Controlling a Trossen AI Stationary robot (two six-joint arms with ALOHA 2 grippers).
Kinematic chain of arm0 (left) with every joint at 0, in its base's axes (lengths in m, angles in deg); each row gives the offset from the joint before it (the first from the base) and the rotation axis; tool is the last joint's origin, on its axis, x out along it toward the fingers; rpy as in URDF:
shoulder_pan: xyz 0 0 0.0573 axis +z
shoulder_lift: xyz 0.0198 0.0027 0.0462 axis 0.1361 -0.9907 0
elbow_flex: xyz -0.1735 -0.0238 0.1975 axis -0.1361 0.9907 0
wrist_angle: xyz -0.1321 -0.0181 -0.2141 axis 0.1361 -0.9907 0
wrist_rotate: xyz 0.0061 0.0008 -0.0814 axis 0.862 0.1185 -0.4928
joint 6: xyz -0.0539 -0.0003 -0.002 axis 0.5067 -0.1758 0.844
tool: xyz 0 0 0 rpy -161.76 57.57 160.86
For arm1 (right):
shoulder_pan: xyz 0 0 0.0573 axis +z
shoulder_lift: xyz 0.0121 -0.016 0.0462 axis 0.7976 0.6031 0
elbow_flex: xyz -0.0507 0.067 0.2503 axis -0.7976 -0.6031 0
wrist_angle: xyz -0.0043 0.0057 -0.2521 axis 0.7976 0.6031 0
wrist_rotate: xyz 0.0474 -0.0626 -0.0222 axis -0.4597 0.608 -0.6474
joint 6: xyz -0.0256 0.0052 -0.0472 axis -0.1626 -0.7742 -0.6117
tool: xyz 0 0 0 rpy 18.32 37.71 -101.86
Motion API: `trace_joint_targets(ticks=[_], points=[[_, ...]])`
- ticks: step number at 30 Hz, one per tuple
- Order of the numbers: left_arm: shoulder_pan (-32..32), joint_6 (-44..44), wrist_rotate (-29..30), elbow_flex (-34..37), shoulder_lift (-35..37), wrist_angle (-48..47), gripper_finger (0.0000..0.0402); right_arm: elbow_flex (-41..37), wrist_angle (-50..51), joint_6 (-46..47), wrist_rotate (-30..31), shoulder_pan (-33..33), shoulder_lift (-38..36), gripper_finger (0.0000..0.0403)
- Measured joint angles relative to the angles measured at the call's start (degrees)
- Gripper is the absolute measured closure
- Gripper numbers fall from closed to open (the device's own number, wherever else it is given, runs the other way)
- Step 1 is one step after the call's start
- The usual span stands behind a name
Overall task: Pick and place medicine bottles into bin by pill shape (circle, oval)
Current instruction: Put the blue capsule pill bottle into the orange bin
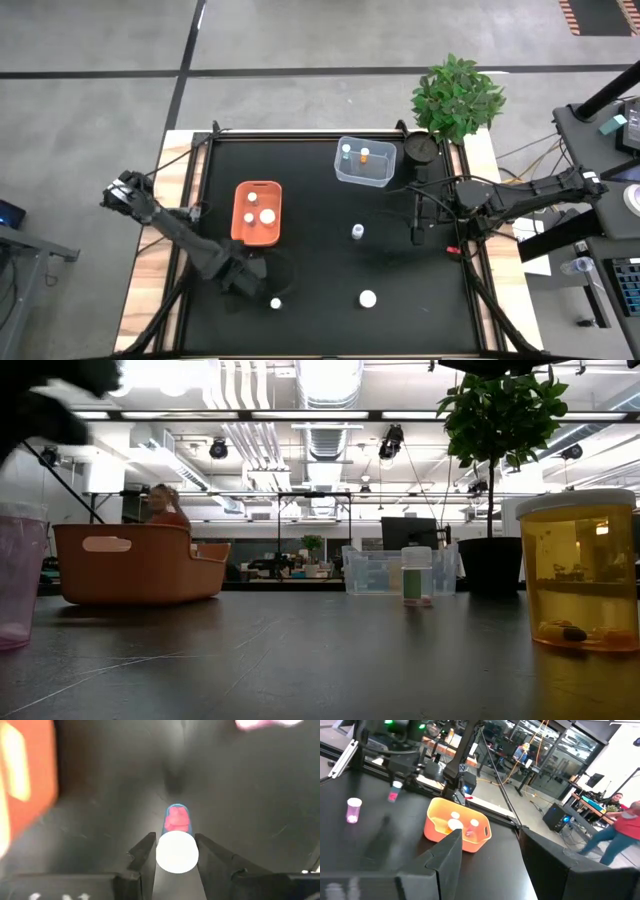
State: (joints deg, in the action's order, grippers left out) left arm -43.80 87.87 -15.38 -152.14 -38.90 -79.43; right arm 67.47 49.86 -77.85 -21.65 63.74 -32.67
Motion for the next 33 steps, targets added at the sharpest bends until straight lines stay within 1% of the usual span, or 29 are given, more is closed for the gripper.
trace_joint_targets(ticks=[5,8,10,14,19,23,33], points=[[8.43,-9.97,0.37,-4.48,2.58,-6.92,0.0302,0.0,0.01,0.0,0.0,0.0,0.0,0.0213],[13.65,-15.55,3.18,-6.51,4.51,-11.39,0.0303,0.0,0.02,0.0,0.0,0.02,0.0,0.0213],[17.2,-19.56,4.93,-7.26,6.13,-12.4,0.0303,0.0,0.02,0.0,0.0,0.02,0.02,0.0213],[24.98,-26.42,6.36,-6.33,8.77,-12.3,0.0303,0.0,0.0,-0.02,0.0,0.02,0.0,0.0213],[32.93,-31.24,6.38,-2.67,9.51,-10.69,0.0303,0.02,0.0,-0.09,0.0,0.02,0.0,0.0213],[35.23,-33.62,4.89,0.99,9.15,-8.25,0.0304,0.0,0.01,-0.07,0.0,0.01,0.01,0.0213],[35.37,-33.31,4.27,8.65,8.26,-1.01,0.0304,0.0,0.02,-0.2,0.0,0.0,0.02,0.0213]])
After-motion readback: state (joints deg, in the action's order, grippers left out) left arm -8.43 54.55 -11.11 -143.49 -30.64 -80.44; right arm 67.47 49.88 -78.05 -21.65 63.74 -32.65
